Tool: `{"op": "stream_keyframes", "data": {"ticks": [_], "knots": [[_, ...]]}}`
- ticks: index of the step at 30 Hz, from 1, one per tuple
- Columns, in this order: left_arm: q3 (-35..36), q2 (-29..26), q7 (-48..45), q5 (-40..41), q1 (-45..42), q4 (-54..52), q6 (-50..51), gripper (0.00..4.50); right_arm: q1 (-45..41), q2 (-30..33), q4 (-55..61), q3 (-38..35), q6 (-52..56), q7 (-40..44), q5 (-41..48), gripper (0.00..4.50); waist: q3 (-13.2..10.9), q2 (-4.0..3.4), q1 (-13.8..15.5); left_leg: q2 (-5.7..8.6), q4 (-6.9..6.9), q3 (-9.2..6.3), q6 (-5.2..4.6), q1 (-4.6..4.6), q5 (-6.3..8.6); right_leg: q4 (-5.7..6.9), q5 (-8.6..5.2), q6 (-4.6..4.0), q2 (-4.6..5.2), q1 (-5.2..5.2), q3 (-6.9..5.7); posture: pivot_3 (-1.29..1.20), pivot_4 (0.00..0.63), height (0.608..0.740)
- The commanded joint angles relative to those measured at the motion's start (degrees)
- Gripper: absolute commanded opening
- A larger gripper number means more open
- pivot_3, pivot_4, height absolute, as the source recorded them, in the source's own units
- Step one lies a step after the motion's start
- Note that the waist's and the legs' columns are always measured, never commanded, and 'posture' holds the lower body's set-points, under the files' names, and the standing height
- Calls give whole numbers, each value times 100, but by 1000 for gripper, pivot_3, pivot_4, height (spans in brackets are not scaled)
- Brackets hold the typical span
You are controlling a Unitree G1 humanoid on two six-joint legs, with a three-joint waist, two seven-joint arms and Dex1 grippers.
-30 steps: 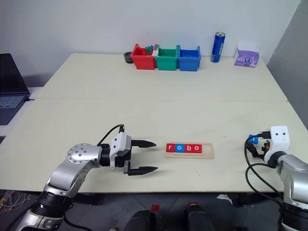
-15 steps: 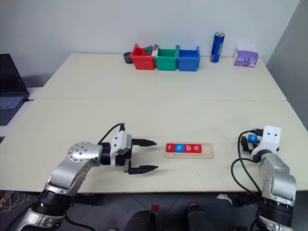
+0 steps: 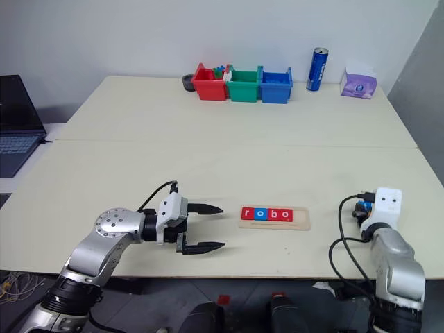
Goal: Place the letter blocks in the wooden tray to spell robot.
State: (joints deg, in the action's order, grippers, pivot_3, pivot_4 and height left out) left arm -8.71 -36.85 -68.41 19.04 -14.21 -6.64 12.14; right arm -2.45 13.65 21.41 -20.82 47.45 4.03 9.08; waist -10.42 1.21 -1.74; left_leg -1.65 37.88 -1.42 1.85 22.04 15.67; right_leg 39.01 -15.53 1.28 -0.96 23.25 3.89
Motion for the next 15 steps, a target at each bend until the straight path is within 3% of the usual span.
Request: {"op": "stream_keyframes", "data": {"ticks": [1, 6, 15], "knots": [[78, -53, -33, 49, -13, -145, -88, 4500, 489, -483, 1072, 607, 465, -187, 119, 1469, 1, -1, -10, -2, -1, -2, 0, 0, 0, 1, -1, -1, 0, 2, -1, 0, 150, 740], [65, -44, -61, 56, -39, -106, -108, 4500, 825, -940, 1669, 1270, 601, -414, -13, 1469, 2, 0, -104, -5, 1, -2, 1, -9, 0, 6, 1, -5, 0, 2, 6, 0, 150, 740], [49, -2, -106, 10, -91, 13, -187, 4500, 817, -1126, 1620, 1635, 542, -588, -168, 1469, 3, 3, -121, -3, 1, 2, 1, -6, 0, 1, 0, -4, -3, 2, 6, 0, 150, 740]]}}
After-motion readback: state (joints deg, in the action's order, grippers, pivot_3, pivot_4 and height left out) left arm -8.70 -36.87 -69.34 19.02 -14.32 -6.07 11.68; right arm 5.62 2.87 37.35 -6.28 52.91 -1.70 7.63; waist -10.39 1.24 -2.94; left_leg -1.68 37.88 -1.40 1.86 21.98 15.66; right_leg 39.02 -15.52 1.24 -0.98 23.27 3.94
